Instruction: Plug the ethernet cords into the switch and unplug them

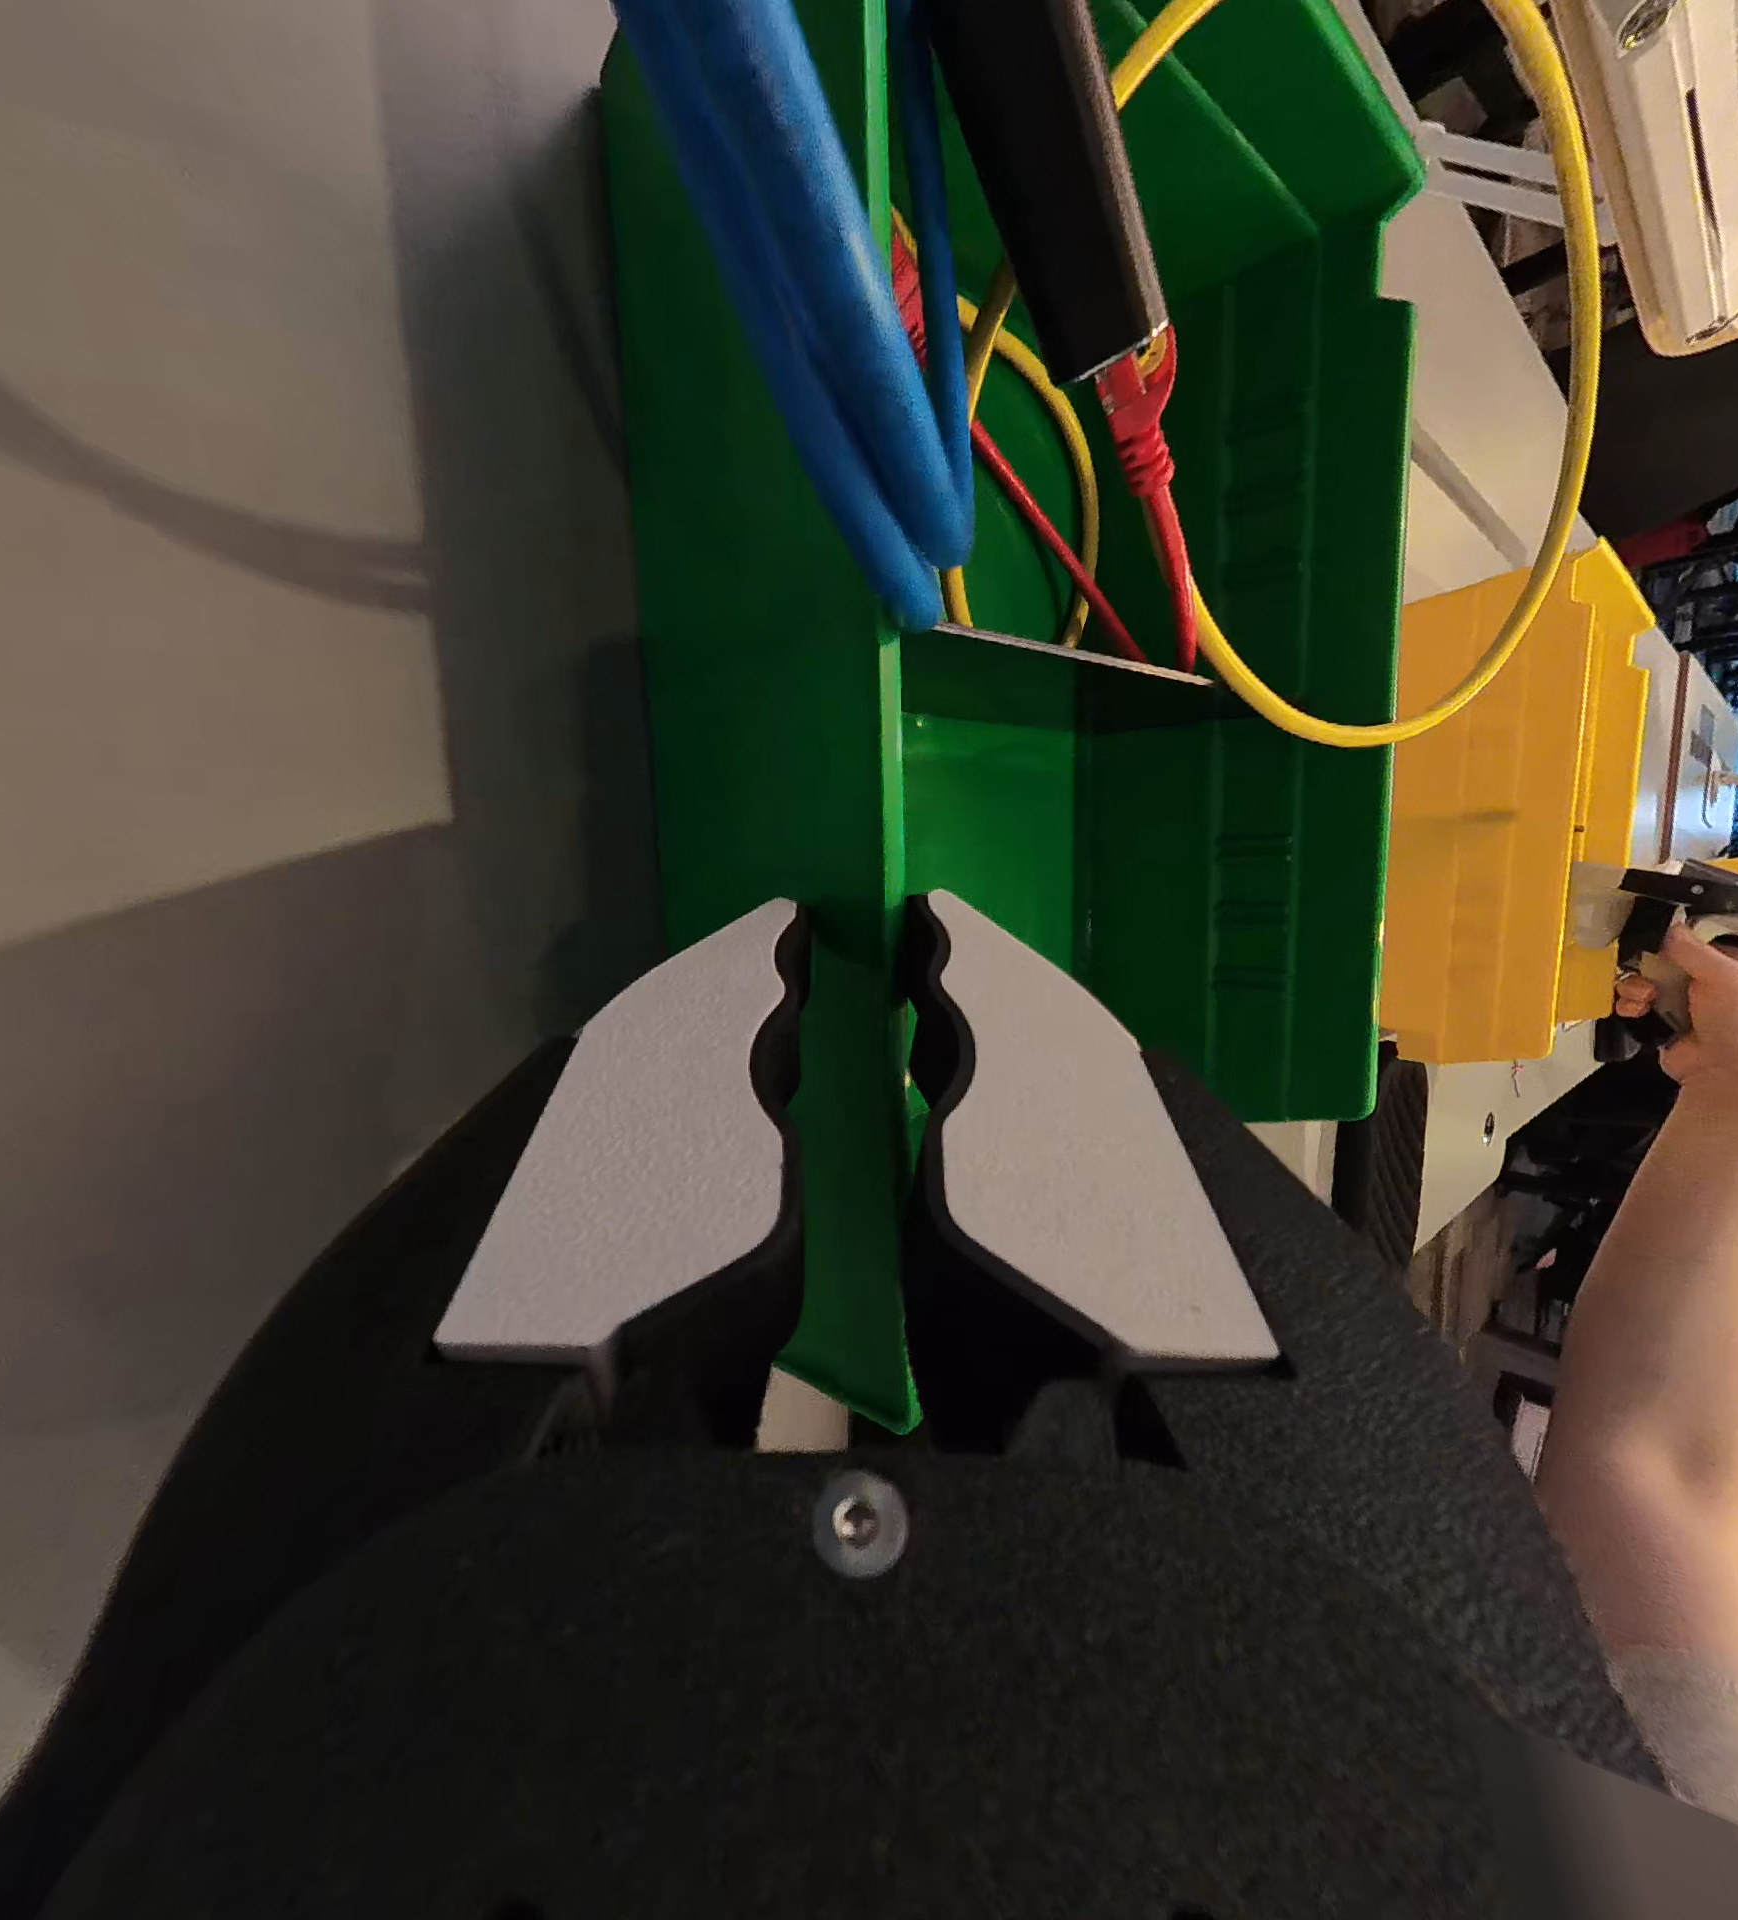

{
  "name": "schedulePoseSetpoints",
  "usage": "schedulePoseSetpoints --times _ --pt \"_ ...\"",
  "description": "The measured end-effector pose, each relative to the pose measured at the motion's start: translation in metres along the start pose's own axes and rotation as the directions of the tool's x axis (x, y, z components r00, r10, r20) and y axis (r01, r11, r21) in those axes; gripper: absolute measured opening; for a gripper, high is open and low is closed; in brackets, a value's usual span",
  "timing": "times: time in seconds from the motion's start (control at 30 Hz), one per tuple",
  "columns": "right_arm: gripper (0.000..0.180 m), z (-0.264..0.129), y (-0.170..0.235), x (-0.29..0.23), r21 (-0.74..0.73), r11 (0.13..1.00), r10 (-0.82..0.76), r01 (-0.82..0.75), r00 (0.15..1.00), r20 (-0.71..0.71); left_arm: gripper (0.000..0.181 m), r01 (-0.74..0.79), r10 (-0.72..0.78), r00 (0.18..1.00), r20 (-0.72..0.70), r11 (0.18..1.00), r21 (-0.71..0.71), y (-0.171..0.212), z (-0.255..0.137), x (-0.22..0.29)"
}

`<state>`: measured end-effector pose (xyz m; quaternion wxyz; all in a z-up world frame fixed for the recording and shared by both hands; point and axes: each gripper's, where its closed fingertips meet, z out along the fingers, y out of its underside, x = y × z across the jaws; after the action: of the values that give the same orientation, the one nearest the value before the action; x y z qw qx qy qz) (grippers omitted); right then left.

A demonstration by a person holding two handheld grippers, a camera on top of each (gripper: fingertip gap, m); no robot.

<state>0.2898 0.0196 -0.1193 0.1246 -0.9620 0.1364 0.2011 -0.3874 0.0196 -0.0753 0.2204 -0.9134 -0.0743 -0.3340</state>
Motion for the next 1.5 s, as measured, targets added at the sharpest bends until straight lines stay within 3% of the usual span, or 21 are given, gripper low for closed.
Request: schedulePoseSetpoints --times 0.37,0.6,0.73,0.87,1.07,1.2,1.4,1.5 --pt "0.015 0.0 0.008 -0.002 0.009 1.0 0.007 -0.006 1.0 -0.024 0.015 -0.053 0.054 0.998 0.031 0.998 -0.03 0.0 0.006 0.005" --pt "0.014 0.0 0.012 -0.004 -0.004 1.0 -0.013 0.013 1.0 -0.023 0.011 -0.202 0.21 0.969 0.127 0.976 -0.076 -0.004 0.01 0.004" --pt "0.017 0.0 0.012 -0.005 -0.002 1.0 -0.017 0.017 1.0 -0.002 0.01 -0.264 0.271 0.956 0.115 0.962 -0.076 -0.007 0.018 0.01" --pt "0.021 0.001 0.012 -0.007 -0.003 1.0 -0.007 0.007 0.998 0.056 0.012 -0.195 0.2 0.979 0.044 0.975 -0.104 0.003 0.02 0.018" --pt "0.017 0.0 0.01 -0.005 0.004 0.999 -0.035 0.035 0.999 0.019 0.01 -0.15 0.162 0.979 0.122 0.984 -0.099 0.006 0.012 0.01" --pt "0.013 0.001 0.007 -0.004 -0.004 0.999 -0.049 0.049 0.998 -0.037 0.011 -0.102 0.105 0.988 0.109 0.994 -0.033 -0.003 0.011 0.005" --pt "0.014 0.001 0.006 -0.004 -0.007 0.999 -0.047 0.046 0.999 -0.019 0.016 0.005 -0.006 1.0 0.027 0.998 0.069 -0.017 0.009 -0.004" --pt "0.014 0.001 0.005 -0.004 -0.005 0.999 -0.054 0.054 0.998 -0.022 0.016 0.019 -0.024 0.998 0.05 0.995 0.099 -0.021 0.005 -0.01"
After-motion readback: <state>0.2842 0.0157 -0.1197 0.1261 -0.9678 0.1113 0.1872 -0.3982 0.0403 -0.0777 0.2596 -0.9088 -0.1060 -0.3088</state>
